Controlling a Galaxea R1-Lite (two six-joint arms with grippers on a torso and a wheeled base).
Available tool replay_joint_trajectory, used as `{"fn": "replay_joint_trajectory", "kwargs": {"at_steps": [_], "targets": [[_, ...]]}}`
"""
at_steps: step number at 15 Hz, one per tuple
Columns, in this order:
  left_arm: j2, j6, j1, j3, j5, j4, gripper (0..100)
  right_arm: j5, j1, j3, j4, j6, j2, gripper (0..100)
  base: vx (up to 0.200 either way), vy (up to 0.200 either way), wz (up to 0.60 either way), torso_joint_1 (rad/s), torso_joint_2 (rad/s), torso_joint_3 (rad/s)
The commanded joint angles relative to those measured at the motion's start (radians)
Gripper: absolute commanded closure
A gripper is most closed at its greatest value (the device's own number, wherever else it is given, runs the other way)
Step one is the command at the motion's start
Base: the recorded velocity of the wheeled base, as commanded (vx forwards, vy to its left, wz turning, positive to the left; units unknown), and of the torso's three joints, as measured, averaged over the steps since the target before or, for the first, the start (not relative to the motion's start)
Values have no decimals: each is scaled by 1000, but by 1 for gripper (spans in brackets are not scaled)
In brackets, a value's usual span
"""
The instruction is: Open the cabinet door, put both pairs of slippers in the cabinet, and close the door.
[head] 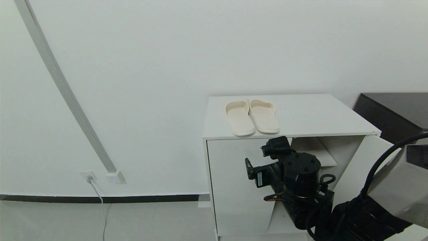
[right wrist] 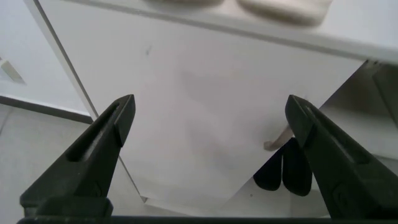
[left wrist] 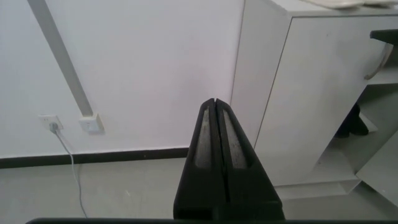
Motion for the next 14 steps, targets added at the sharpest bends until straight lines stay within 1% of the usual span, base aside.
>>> {"fn": "replay_joint_trajectory", "kwargs": {"at_steps": [1, 3, 6, 8, 9, 11, 12, 14], "targets": [[1, 0, 0, 0, 0, 0, 100, 1, 0, 1, -1, 2, 4, 0, 0, 0, 0, 232, -554, -330], [1, 4, 0, 2, -3, 0, 100, 12, -3, 1, 1, 3, 5, 0, 0, 0, 0, 256, -579, -330], [1, 1, 0, 2, -2, 0, 100, 23, -6, -2, 1, 3, 12, 0, 0, 0, 0, 253, -583, -334], [1, 1, 0, 2, -2, 0, 100, 31, -37, 1, -7, 5, 38, 0, 0, 0, 0, 210, -444, -249], [1, 3, 0, 2, 0, 0, 100, 60, -51, 0, -21, 5, 55, 0, 0, 0, 0, 183, -393, -227], [1, 1, 0, 2, 0, 0, 100, 75, -64, -42, -50, -9, 85, 0, 0, 0, 0, 181, -381, -203], [1, 4, 0, 0, -2, 0, 100, 78, -72, -74, -34, -10, 87, 0, 0, 0, 0, 168, -359, -198], [1, 4, 0, 2, -2, 0, 100, 78, -97, -161, 81, 0, 75, 0, 0, 0, 0, 161, -351, -195]]}}
